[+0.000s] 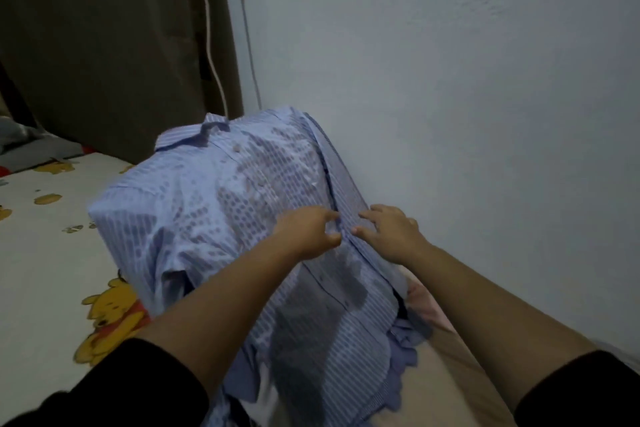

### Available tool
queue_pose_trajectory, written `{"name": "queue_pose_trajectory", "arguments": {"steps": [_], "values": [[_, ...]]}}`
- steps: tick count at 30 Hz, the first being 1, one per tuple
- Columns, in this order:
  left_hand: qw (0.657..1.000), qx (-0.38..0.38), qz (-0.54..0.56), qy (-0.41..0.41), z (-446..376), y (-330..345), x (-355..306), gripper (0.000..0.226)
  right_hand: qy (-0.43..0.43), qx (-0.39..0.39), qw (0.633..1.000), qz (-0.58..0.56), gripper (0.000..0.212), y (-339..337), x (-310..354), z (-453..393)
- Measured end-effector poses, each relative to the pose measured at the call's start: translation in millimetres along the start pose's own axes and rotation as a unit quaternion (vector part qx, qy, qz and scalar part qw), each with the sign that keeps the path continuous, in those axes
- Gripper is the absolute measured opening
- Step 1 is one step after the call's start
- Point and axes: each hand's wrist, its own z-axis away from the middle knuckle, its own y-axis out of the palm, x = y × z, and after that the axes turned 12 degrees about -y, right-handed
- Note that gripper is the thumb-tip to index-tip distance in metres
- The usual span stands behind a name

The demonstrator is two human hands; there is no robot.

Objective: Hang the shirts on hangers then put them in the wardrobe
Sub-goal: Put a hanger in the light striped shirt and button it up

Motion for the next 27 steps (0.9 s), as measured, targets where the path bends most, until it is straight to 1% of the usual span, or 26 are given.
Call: {"name": "queue_pose_trajectory", "arguments": {"steps": [9, 13, 16, 19, 22, 23, 25, 27], "values": [[0.992, 0.116, 0.011, 0.057, 4.8, 110.2, -76.1, 0.054, 0.094, 0.061, 0.993, -0.047, 0.051, 68.1, -89.7, 86.2], [0.981, 0.179, 0.024, 0.067, 3.2, 163.5, -93.2, 0.046, 0.119, 0.106, 0.986, -0.054, 0.041, 102.4, -115.2, 111.6], [0.974, 0.208, 0.014, 0.091, 0.3, 197.9, -97.9, 0.033, 0.13, 0.116, 0.982, -0.075, 0.034, 128.5, -129.4, 120.8], [0.969, 0.215, 0.004, 0.118, -4.6, 221.5, -98.8, 0.028, 0.135, 0.144, 0.977, -0.084, 0.038, 153.2, -143.3, 120.6], [0.97, 0.199, -0.015, 0.141, -14.0, 240.8, -96.1, 0.024, 0.134, 0.178, 0.972, -0.078, 0.046, 174.3, -154.7, 113.6], [0.97, 0.193, -0.028, 0.147, -17.5, 246.2, -94.9, 0.027, 0.128, 0.187, 0.971, -0.071, 0.051, 181.3, -157.7, 111.5], [0.968, 0.187, -0.064, 0.158, -23.5, 254.7, -92.2, 0.039, 0.119, 0.189, 0.973, -0.058, 0.061, 194.2, -162.0, 109.3], [0.967, 0.174, -0.092, 0.162, -29.0, 261.1, -89.3, 0.055, 0.122, 0.157, 0.978, -0.06, 0.067, 205.6, -168.2, 107.7]]}}
